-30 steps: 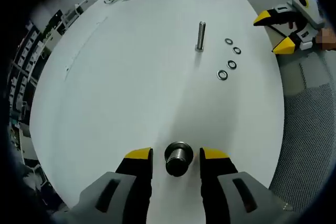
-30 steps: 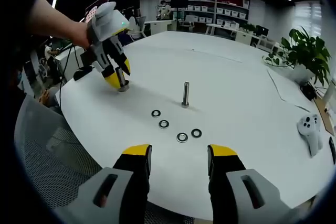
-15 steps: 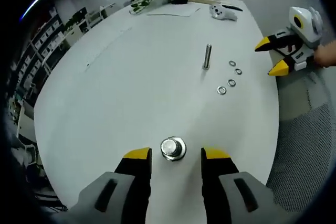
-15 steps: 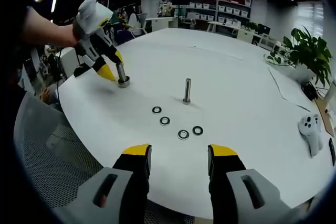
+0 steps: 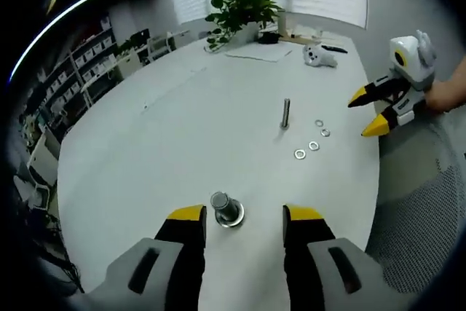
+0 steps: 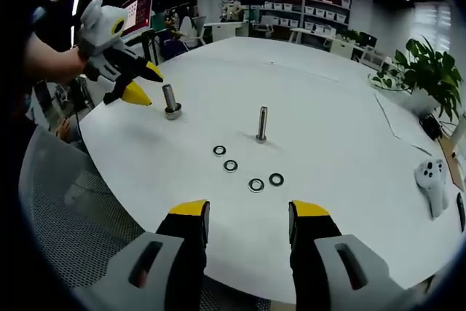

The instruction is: Place the washer onto the threaded stud by aligning its center hole with the stud, sliding it down to the base, and recovering from edge contact or off-axis alignment until the washer reaches the visible bottom stop.

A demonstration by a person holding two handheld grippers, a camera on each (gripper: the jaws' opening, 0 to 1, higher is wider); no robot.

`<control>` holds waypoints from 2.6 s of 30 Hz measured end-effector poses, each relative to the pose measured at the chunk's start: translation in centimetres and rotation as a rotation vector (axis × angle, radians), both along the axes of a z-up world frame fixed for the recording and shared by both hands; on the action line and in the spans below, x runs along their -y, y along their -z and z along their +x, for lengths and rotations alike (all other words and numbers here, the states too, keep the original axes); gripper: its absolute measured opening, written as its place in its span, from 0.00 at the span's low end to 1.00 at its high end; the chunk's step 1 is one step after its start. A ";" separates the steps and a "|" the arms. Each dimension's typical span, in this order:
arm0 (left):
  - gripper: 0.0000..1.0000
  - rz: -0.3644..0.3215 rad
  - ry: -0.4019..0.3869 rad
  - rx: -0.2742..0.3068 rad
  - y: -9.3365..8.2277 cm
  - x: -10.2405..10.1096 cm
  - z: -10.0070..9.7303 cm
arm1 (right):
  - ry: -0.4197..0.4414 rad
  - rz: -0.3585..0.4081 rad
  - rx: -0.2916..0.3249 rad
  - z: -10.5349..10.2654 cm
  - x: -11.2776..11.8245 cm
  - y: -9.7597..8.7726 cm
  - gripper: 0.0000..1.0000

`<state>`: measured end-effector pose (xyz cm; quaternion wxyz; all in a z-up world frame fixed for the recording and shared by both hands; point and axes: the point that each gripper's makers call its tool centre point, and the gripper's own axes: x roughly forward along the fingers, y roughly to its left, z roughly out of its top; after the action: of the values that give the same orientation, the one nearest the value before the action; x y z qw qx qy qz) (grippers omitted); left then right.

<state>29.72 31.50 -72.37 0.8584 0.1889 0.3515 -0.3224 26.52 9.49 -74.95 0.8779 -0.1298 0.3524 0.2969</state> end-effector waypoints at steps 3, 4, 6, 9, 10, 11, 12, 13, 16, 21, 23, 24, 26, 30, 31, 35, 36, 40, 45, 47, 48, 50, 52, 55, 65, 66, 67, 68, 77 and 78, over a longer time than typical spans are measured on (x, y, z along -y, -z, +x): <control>0.41 -0.046 -0.028 0.009 -0.4 0.3 -0.4 | -0.002 -0.001 -0.002 0.0 0.0 0.1 0.46; 0.41 -0.049 -0.037 0.012 -0.4 0.2 -0.5 | -0.003 -0.002 -0.003 0.0 0.0 0.1 0.46; 0.41 -0.087 -0.067 0.024 -0.7 0.4 -0.8 | -0.004 0.000 -0.006 -0.1 0.0 0.1 0.46; 0.42 -0.114 -0.083 0.097 -1.6 0.4 -1.0 | -0.009 -0.004 -0.011 -0.2 -0.1 0.3 0.46; 0.42 -0.122 -0.091 0.098 -1.7 0.4 -1.2 | -0.010 -0.005 -0.012 -0.2 -0.1 0.3 0.46; 0.42 -0.137 -0.101 0.103 -1.8 0.4 -1.3 | -0.011 -0.006 -0.014 -0.2 -0.1 0.3 0.46; 0.42 -0.163 -0.121 0.105 -2.0 0.4 -1.4 | -0.011 -0.006 -0.015 -0.2 -0.1 0.4 0.47; 0.42 -0.170 -0.129 0.109 -2.1 0.3 -1.5 | -0.013 -0.007 -0.016 -0.2 -0.1 0.4 0.47; 0.43 -0.190 -0.151 0.114 -2.0 0.0 -1.9 | -0.018 -0.010 -0.020 -0.3 -0.1 0.5 0.47; 0.42 -0.231 -0.211 0.145 -2.5 -0.9 -2.3 | -0.020 -0.012 -0.027 -0.4 -0.1 0.6 0.47; 0.44 -0.278 -0.244 0.140 -2.8 -1.1 -2.6 | -0.025 -0.014 -0.029 -0.4 -0.2 0.7 0.47; 0.44 -0.272 -0.245 0.141 -2.8 -1.3 -2.8 | -0.026 -0.015 -0.030 -0.4 -0.2 0.7 0.47; 0.44 -0.259 -0.249 0.149 -2.7 -1.6 -3.0 | -0.026 -0.016 -0.032 -0.5 -0.2 0.8 0.47; 0.44 -0.275 -0.278 0.148 -2.9 -2.2 -3.5 | -0.031 -0.021 -0.036 -0.5 -0.2 0.9 0.47; 0.45 -0.276 -0.282 0.154 -3.0 -2.3 -3.6 | -0.032 -0.022 -0.037 -0.5 -0.2 0.9 0.47; 0.45 -0.298 -0.282 0.167 -3.5 -2.2 -4.3 | -0.033 -0.026 -0.041 -0.6 -0.2 1.0 0.47; 0.45 -0.301 -0.279 0.166 -3.5 -2.3 -4.5 | -0.033 -0.027 -0.041 -0.6 -0.2 1.0 0.47; 0.45 -0.302 -0.280 0.166 -3.4 -2.6 -5.1 | -0.037 -0.028 -0.044 -0.6 -0.2 1.1 0.47; 0.46 -0.305 -0.284 0.162 -3.3 -3.1 -5.9 | -0.039 -0.031 -0.047 -0.7 -0.2 1.2 0.47; 0.46 -0.301 -0.280 0.162 -3.3 -3.1 -6.2 | -0.041 -0.034 -0.049 -0.7 -0.3 1.2 0.47; 0.46 -0.299 -0.280 0.163 -3.3 -3.2 -6.3 | -0.041 -0.034 -0.049 -0.8 -0.3 1.2 0.47; 0.46 -0.299 -0.284 0.164 -3.3 -3.4 -6.6 | -0.044 -0.035 -0.050 -0.8 -0.3 1.2 0.47; 0.46 -0.306 -0.296 0.164 -3.3 -3.5 -6.8 | -0.045 -0.037 -0.051 -0.8 -0.3 1.3 0.47; 0.46 -0.306 -0.304 0.167 -3.2 -3.9 -7.1 | -0.045 -0.037 -0.052 -0.8 -0.3 1.3 0.47; 0.48 -0.321 -0.343 0.169 -3.1 -4.7 -7.8 | -0.046 -0.040 -0.054 -0.9 -0.3 1.3 0.47; 0.48 -0.322 -0.344 0.168 -3.0 -4.6 -7.8 | -0.046 -0.041 -0.055 -0.9 -0.3 1.4 0.47; 0.48 -0.322 -0.345 0.166 -3.0 -4.6 -7.9 | -0.046 -0.042 -0.057 -0.9 -0.3 1.4 0.47; 0.48 -0.321 -0.345 0.165 -2.9 -4.6 -7.9 | -0.048 -0.045 -0.059 -0.9 -0.3 1.5 0.47; 0.48 -0.327 -0.354 0.161 -2.4 -4.8 -8.7 | -0.047 -0.049 -0.060 -1.0 -0.2 1.5 0.47; 0.48 -0.328 -0.353 0.162 -2.4 -4.8 -8.8 | -0.046 -0.053 -0.060 -0.9 -0.2 1.5 0.47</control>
<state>20.95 36.31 -69.99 0.9459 0.0079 0.2522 -0.2040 25.58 9.67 -76.44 0.8562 -0.1524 0.3831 0.3115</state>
